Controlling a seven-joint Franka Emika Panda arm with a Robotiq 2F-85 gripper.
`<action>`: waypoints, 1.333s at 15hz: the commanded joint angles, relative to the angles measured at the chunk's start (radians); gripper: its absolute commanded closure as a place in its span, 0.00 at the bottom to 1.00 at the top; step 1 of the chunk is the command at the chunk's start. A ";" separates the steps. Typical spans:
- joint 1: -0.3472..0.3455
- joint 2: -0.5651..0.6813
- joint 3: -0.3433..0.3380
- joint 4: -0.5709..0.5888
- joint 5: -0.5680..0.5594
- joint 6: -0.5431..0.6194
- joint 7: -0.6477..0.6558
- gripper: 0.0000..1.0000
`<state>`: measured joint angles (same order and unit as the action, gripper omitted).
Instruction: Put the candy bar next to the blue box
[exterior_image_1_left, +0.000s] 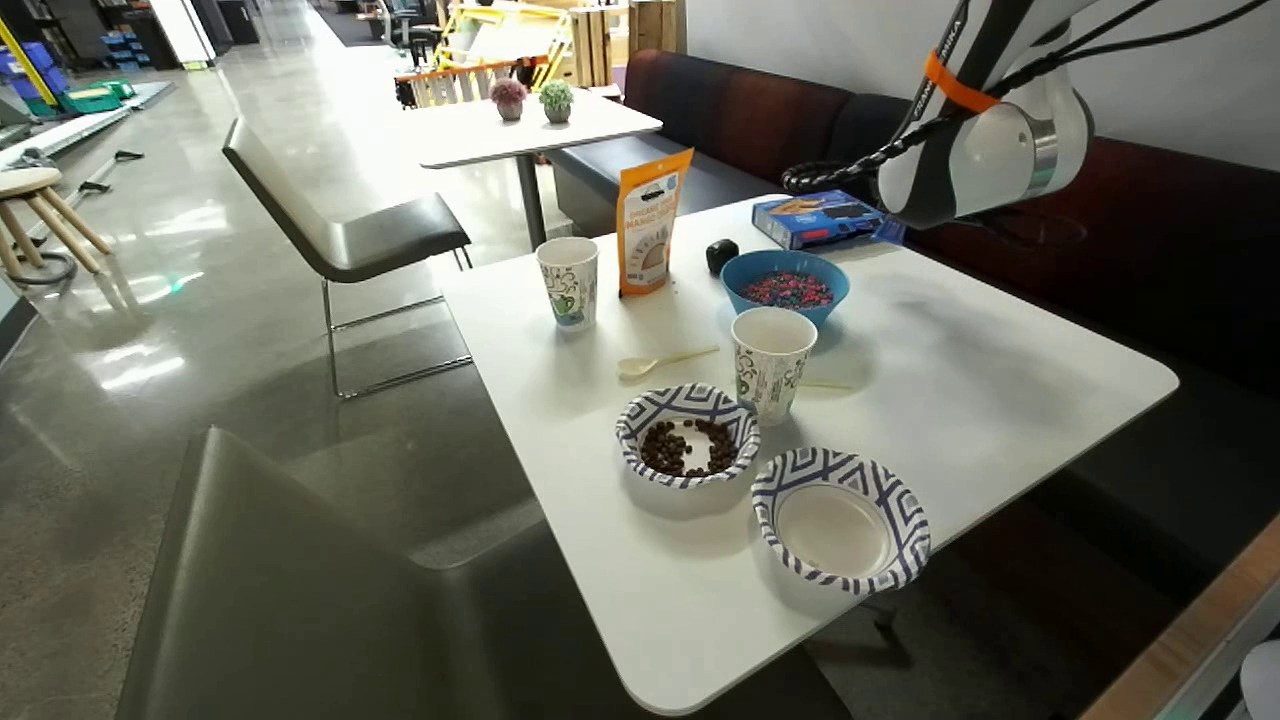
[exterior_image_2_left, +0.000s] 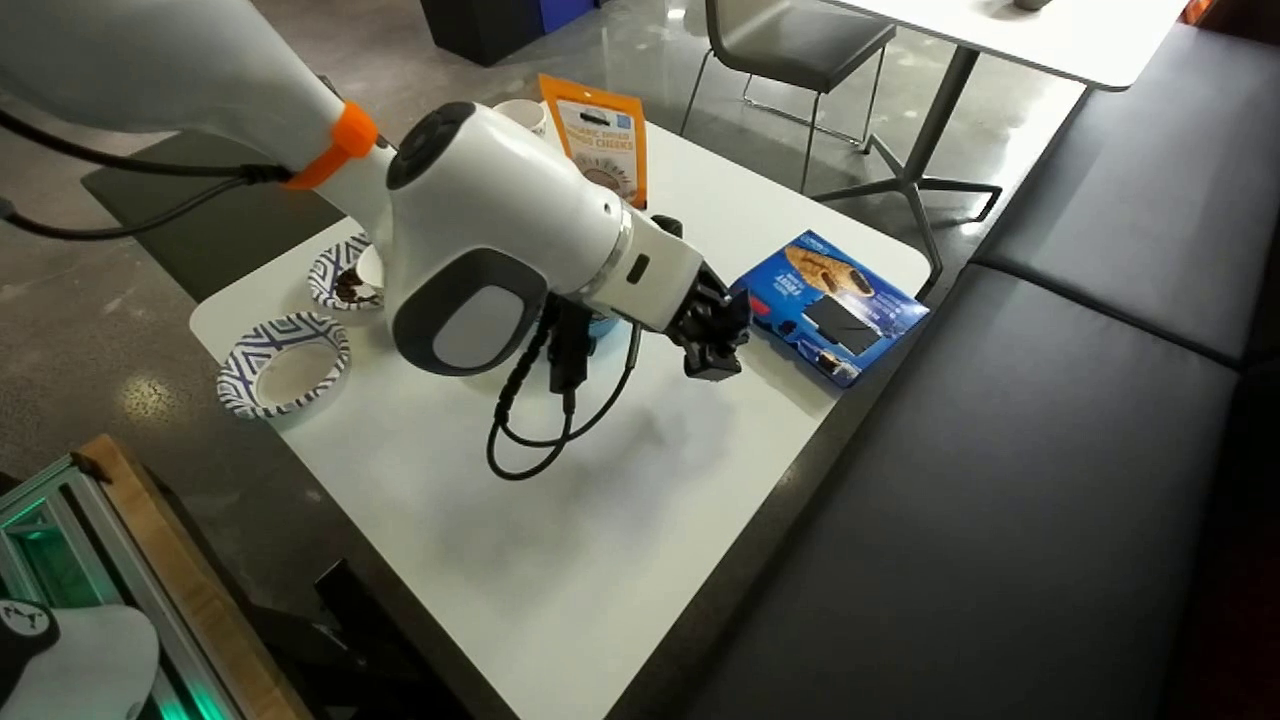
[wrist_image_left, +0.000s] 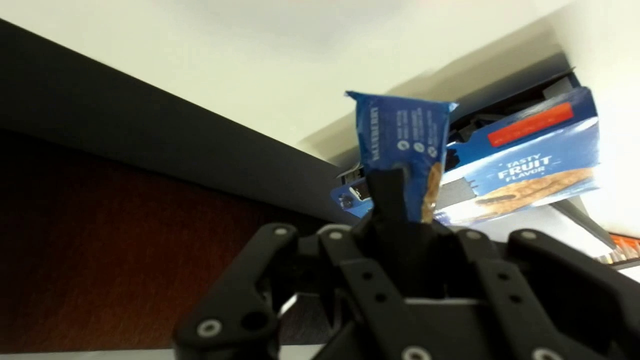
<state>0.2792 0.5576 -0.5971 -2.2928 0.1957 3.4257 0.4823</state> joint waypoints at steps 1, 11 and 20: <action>0.137 0.011 -0.098 -0.056 0.084 0.043 0.004 0.98; 0.484 0.057 -0.328 -0.142 0.264 0.014 0.001 0.12; 0.811 -0.061 -0.672 -0.222 0.232 -0.421 -0.082 0.00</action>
<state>0.9507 0.5886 -1.1076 -2.4736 0.4611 3.1995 0.4593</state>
